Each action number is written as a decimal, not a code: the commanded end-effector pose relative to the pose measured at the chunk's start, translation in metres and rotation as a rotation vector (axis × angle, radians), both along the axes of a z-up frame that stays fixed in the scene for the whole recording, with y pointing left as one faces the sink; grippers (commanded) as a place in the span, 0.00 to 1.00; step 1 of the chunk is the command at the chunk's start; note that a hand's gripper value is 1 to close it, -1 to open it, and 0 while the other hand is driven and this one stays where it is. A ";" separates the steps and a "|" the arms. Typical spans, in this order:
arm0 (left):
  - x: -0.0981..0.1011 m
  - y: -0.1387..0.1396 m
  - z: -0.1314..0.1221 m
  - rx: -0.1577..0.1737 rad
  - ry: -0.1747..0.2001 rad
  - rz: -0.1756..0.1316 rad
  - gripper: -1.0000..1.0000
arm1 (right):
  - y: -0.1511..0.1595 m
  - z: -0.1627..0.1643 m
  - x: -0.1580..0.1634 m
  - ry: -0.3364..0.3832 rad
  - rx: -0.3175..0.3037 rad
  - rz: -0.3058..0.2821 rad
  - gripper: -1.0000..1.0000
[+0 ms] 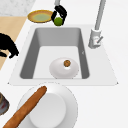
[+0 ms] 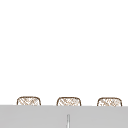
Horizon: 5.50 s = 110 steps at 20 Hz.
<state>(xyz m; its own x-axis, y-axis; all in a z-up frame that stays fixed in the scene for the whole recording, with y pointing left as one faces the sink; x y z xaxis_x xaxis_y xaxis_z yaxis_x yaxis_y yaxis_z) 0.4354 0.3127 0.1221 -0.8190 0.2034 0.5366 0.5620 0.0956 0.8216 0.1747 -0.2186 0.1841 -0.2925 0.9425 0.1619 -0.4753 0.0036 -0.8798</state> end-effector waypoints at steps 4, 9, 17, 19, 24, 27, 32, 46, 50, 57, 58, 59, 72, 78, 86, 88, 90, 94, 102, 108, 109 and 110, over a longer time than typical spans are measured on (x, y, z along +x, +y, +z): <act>-0.022 0.041 0.000 0.013 0.000 0.027 1.00 | 0.000 0.000 0.000 0.000 0.000 0.000 0.50; -0.044 0.070 -0.001 0.015 -0.007 0.032 1.00 | 0.000 0.000 0.000 0.000 0.000 0.000 0.50; -0.071 0.095 0.001 -0.085 -0.164 0.078 1.00 | 0.000 0.000 0.000 0.000 0.000 0.000 0.50; -0.079 0.100 0.003 -0.104 -0.206 0.079 1.00 | 0.000 0.000 0.000 0.000 0.000 0.000 0.50; -0.084 0.113 0.028 -0.150 -0.309 0.078 1.00 | 0.000 0.000 0.000 0.000 0.000 0.000 0.50; -0.096 0.121 0.038 -0.134 -0.271 0.102 1.00 | 0.000 0.000 0.000 0.000 0.000 0.000 0.50; -0.100 0.136 0.079 -0.129 -0.270 0.100 1.00 | 0.000 0.000 0.000 0.000 0.000 0.000 0.50; -0.167 0.173 0.122 -0.133 -0.272 0.090 1.00 | 0.000 0.000 0.000 0.000 0.000 0.000 0.50; -0.194 0.173 0.104 -0.157 -0.272 0.109 1.00 | 0.000 0.000 0.000 0.000 0.000 0.000 0.50; -0.200 0.182 0.053 -0.168 -0.273 0.111 1.00 | 0.000 0.000 0.000 0.000 0.000 0.000 0.50; -0.201 0.185 0.044 -0.169 -0.274 0.103 1.00 | 0.000 0.000 0.000 0.000 0.000 0.000 0.50; -0.201 0.190 0.036 -0.171 -0.273 0.097 1.00 | 0.000 0.000 0.000 0.000 0.000 0.000 0.50; -0.155 0.227 -0.047 -0.204 -0.184 0.125 1.00 | 0.000 0.000 0.000 0.000 0.000 0.000 0.50; -0.174 0.226 -0.025 -0.255 -0.076 0.067 1.00 | 0.000 0.000 0.000 0.000 0.000 0.000 0.50; -0.186 0.239 0.021 -0.198 -0.184 0.040 0.00 | 0.000 0.000 0.000 0.000 0.000 0.000 0.50; -0.186 0.238 0.034 -0.175 -0.153 0.054 0.00 | 0.000 0.000 0.000 0.000 0.000 0.000 0.50; -0.188 0.238 0.045 -0.161 -0.135 0.068 0.00 | 0.000 0.000 0.000 0.000 0.000 0.000 0.50; -0.187 0.233 0.061 -0.138 -0.132 0.076 0.00 | 0.000 0.000 0.000 0.000 0.000 0.000 0.50; -0.185 0.204 0.080 -0.128 -0.129 0.027 0.00 | 0.000 0.000 0.000 0.000 0.000 0.000 0.50; -0.185 0.177 0.116 -0.091 -0.133 0.027 0.00 | 0.000 0.000 0.000 0.000 0.000 0.000 0.50; -0.187 0.172 0.120 -0.085 -0.127 0.027 0.00 | 0.000 0.000 0.000 0.000 0.000 0.000 0.50; -0.189 0.166 0.124 -0.086 -0.122 0.027 0.00 | 0.000 0.000 0.000 0.000 0.000 0.000 0.50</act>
<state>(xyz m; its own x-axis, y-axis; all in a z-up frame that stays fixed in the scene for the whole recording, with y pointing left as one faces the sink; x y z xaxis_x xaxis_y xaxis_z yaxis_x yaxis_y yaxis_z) 0.2498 0.4941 0.2326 -0.8771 0.2473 0.4118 0.4670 0.2378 0.8517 0.1747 -0.2186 0.1841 -0.2925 0.9425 0.1619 -0.4753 0.0036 -0.8798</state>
